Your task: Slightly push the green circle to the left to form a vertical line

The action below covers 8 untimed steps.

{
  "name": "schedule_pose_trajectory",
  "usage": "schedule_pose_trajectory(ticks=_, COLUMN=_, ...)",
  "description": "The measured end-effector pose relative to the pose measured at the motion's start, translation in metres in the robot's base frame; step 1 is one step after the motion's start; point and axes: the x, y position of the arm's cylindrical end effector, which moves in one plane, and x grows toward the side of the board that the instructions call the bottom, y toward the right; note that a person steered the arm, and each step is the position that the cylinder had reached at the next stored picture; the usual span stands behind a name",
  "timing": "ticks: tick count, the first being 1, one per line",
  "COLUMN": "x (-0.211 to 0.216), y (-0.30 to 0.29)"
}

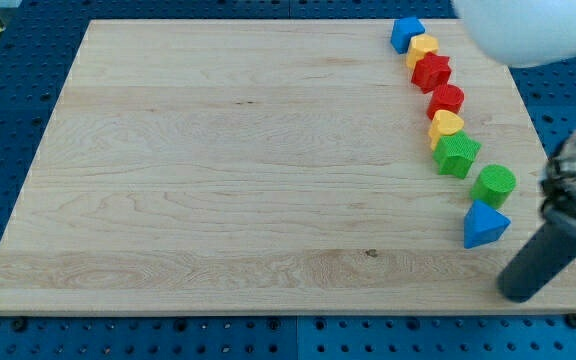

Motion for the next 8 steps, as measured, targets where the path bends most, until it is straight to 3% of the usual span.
schedule_pose_trajectory(ticks=2, x=-0.053, y=0.067)
schedule_pose_trajectory(ticks=4, x=-0.1, y=0.05)
schedule_pose_trajectory(ticks=8, x=-0.1, y=0.019)
